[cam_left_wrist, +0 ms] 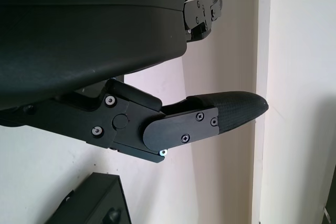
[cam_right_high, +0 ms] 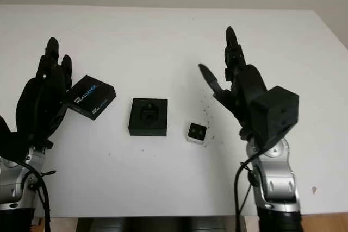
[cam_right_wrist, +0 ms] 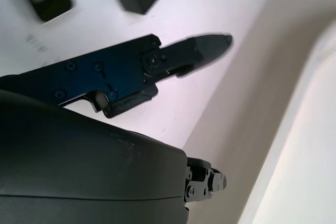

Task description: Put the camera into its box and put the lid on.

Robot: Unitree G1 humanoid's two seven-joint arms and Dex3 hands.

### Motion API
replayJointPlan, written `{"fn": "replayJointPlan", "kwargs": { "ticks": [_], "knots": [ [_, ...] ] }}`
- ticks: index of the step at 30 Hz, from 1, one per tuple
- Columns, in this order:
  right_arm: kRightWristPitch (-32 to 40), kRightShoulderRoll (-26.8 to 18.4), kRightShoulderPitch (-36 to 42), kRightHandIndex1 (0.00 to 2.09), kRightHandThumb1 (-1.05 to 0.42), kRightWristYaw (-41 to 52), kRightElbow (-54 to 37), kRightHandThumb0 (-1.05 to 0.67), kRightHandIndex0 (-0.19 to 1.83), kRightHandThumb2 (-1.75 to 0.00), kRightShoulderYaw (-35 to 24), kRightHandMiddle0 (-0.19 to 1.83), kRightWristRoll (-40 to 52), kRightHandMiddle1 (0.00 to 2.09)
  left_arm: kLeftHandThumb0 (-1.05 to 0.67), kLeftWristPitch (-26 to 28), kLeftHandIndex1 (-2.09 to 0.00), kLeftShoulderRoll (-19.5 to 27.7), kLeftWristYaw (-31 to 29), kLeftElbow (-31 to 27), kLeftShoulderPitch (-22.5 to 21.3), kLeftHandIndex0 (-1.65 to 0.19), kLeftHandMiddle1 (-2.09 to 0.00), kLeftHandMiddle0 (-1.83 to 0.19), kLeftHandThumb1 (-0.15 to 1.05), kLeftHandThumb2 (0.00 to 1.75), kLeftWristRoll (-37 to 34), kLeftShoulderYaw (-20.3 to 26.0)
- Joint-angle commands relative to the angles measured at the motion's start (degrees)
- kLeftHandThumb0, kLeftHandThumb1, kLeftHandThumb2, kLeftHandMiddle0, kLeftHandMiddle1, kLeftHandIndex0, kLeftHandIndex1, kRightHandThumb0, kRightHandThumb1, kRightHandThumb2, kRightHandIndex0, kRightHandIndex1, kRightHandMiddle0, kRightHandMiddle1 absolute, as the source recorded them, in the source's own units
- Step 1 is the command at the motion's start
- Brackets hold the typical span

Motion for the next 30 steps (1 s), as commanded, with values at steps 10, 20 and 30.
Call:
{"fn": "replayJointPlan", "kwargs": {
  "ticks": [10,20,30],
  "knots": [
    [-4.04,-15.61,-3.33,0.15,-0.78,11.08,0.62,-0.49,0.22,-0.05,-0.12,0.25,-5.97,0.13,-0.72,0.09,0.0,-0.88,0.59,-2.33,1.39,0.19,0.0,0.19,1.05,0.64,0.12,-0.28],
    [-17.8,-23.52,-10.72,0.15,-0.76,19.79,12.15,-0.38,0.29,-0.05,3.87,0.33,-9.64,0.13,-0.72,-0.02,0.0,-0.52,-0.13,-1.76,1.48,0.19,0.0,0.19,1.05,0.65,-0.01,0.0],
    [-33.8,-29.21,-14.98,0.16,-0.79,24.32,17.54,-0.28,0.38,-0.05,9.94,0.42,-17.65,0.16,-0.72,0.45,0.0,-0.73,0.05,-2.29,1.84,0.19,0.0,0.19,1.05,0.65,0.05,-0.02]
  ]
}}
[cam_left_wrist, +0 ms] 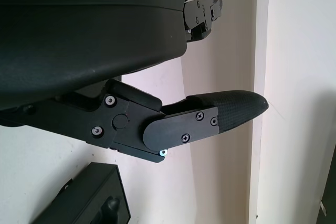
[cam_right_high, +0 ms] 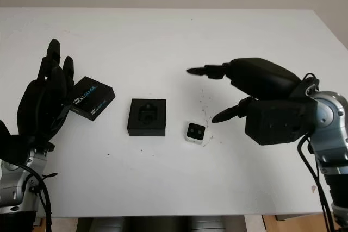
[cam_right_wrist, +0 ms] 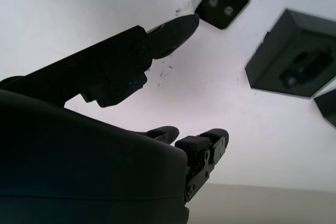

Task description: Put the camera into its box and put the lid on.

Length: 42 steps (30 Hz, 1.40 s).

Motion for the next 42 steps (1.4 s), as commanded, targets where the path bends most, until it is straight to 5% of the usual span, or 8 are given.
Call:
{"fn": "replayJointPlan", "kwargs": {
  "ticks": [1,22,27,32,42],
  "knots": [
    [-2.88,-1.86,-1.09,0.16,-0.79,-0.19,0.51,-0.29,0.38,-0.05,0.84,0.43,-1.94,0.16,-0.72,0.13,0.0,0.15,0.05,-0.66,0.53,0.19,0.0,0.19,1.05,0.65,-0.03,0.13],
    [-22.36,-1.54,-2.48,0.17,-0.85,-6.4,11.78,-0.27,0.43,-0.06,4.57,0.48,-7.75,0.2,-0.73,0.79,0.0,0.19,0.79,-0.24,0.52,0.19,0.0,0.19,1.05,0.64,0.27,0.03],
    [-27.78,-0.39,-2.37,0.76,-0.9,-10.14,15.63,-0.3,0.17,-0.06,5.18,0.12,-7.22,0.97,-0.73,1.1,0.0,0.12,1.08,-0.42,0.45,0.19,-0.01,0.19,1.05,0.64,0.51,-0.16],
    [-30.07,0.5,-2.25,0.95,-0.92,-11.76,18.06,-0.31,0.06,-0.06,5.73,0.06,-7.12,1.07,-0.74,1.46,-0.01,0.12,1.4,-0.56,0.35,0.19,-0.01,0.19,1.05,0.64,0.78,-0.26],
    [-30.99,0.78,-2.18,0.96,-0.9,-12.99,19.22,-0.33,0.02,-0.05,6.81,0.04,-9.07,1.04,-0.73,2.43,-0.02,0.04,2.2,-1.02,-0.15,0.19,-0.01,0.19,1.05,0.64,1.03,-0.79]
  ]
}}
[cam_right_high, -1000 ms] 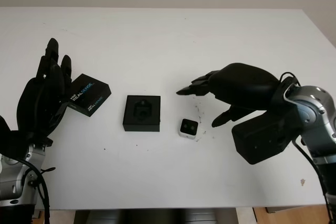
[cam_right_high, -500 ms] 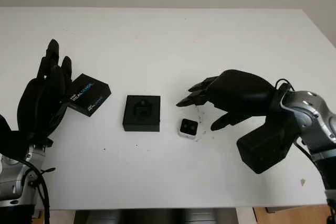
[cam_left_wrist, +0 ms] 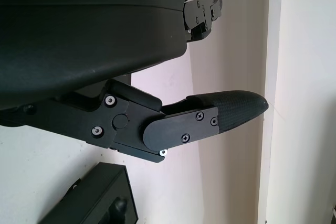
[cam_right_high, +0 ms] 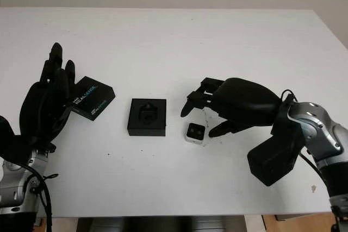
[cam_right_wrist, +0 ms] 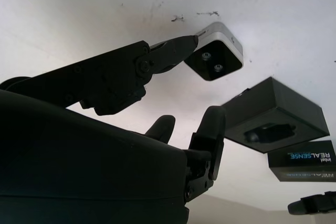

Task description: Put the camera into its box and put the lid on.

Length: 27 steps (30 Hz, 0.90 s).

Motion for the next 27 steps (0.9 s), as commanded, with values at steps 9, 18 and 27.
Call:
{"fn": "replayJointPlan", "kwargs": {
  "ticks": [9,18,27],
  "knots": [
    [-0.51,-0.39,-0.26,0.87,-0.88,-0.4,1.08,-0.32,0.07,-0.05,1.23,0.11,-2.0,0.89,-0.73,0.27,-0.03,0.0,0.68,-1.08,-0.5,0.19,-0.02,0.19,1.05,0.64,0.3,-0.09],
    [-1.29,0.22,-0.53,0.85,-0.87,-0.95,2.14,-0.32,0.1,-0.05,1.84,0.13,-2.05,0.89,-0.73,0.3,-0.02,0.05,0.59,-1.15,-0.31,0.19,-0.01,0.19,1.05,0.64,0.38,-0.21],
    [-3.05,1.12,-1.15,0.9,-0.9,-2.25,4.57,-0.28,0.13,-0.06,2.74,0.12,-2.08,0.99,-0.73,0.43,-0.02,-0.09,0.98,-1.53,0.05,0.19,-0.01,0.19,1.05,0.64,0.37,-0.09]
  ]
}}
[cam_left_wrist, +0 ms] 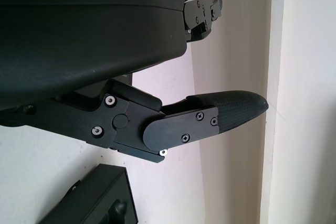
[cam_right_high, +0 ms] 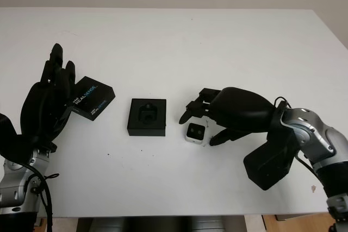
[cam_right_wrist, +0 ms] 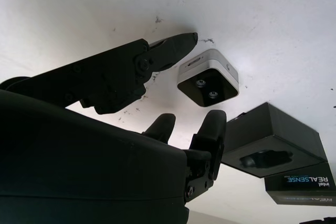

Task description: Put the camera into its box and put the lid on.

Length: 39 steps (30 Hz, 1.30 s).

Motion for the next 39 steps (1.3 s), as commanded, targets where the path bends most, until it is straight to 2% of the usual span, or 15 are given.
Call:
{"fn": "replayJointPlan", "kwargs": {
  "ticks": [1,17,23,39],
  "knots": [
    [-0.72,0.47,-1.03,0.9,-0.91,-0.3,0.59,-0.27,0.14,-0.06,0.44,0.12,0.23,1.0,-0.73,-0.08,-0.02,0.01,-0.12,-1.12,0.09,0.19,-0.01,0.19,1.05,0.64,0.06,-0.02],
    [-4.08,1.57,-2.71,1.01,-0.95,-4.31,4.6,-0.27,0.28,-0.07,1.64,0.26,-2.96,1.12,-0.73,-0.33,-0.03,-0.03,-0.25,-0.62,0.05,0.19,-0.02,0.19,1.05,0.64,0.29,-0.02],
    [-5.94,1.54,-3.73,1.21,-1.01,-6.71,6.65,-0.32,0.32,-0.06,2.13,0.3,-4.88,1.32,-0.72,-0.04,-0.03,0.08,-0.32,-0.91,0.22,0.19,-0.02,0.19,1.05,0.65,0.45,-0.07],
    [-4.8,0.65,-4.35,1.32,-1.01,-6.72,6.56,-0.34,0.34,-0.05,2.71,0.35,-6.8,1.36,-0.72,0.16,0.0,0.08,-0.99,-1.11,0.43,0.19,0.0,0.19,1.05,0.65,0.07,-0.08]
  ]
}}
